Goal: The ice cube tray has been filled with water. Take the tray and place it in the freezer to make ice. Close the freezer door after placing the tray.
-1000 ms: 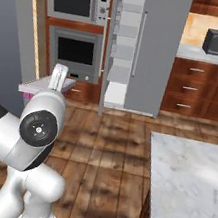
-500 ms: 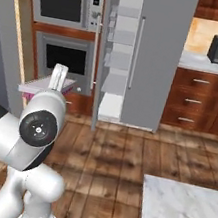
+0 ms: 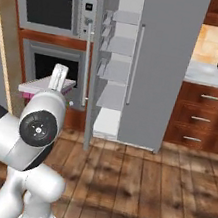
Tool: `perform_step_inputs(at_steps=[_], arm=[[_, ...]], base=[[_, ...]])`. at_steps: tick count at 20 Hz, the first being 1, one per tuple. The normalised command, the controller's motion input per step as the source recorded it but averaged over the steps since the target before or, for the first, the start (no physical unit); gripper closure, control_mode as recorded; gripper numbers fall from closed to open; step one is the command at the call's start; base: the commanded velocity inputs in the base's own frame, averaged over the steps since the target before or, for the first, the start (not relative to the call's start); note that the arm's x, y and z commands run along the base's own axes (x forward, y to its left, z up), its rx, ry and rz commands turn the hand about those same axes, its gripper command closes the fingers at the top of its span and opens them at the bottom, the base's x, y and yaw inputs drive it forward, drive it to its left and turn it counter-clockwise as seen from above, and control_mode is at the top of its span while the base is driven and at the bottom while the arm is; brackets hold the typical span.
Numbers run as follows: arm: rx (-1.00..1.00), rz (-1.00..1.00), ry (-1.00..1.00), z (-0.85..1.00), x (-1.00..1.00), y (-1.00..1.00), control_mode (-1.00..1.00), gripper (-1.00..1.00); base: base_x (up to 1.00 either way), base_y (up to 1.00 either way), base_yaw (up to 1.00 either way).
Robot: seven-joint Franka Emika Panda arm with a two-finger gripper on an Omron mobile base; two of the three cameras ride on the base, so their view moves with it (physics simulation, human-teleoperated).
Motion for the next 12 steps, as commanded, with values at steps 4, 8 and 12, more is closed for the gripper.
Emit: perform_step_inputs(at_steps=[4, 8, 12], arm=[[0.0, 0.0, 0.0, 0.0, 0.0, 0.0, 1.0, 1.0], [0.0, 0.0, 0.0, 0.0, 0.0, 0.0, 1.0, 1.0], [0.0, 0.0, 0.0, 0.0, 0.0, 0.0, 1.0, 1.0]], base=[[1.0, -0.32, 0.14], [1.0, -0.38, 0.17], [0.99, -0.4, 0.18]])
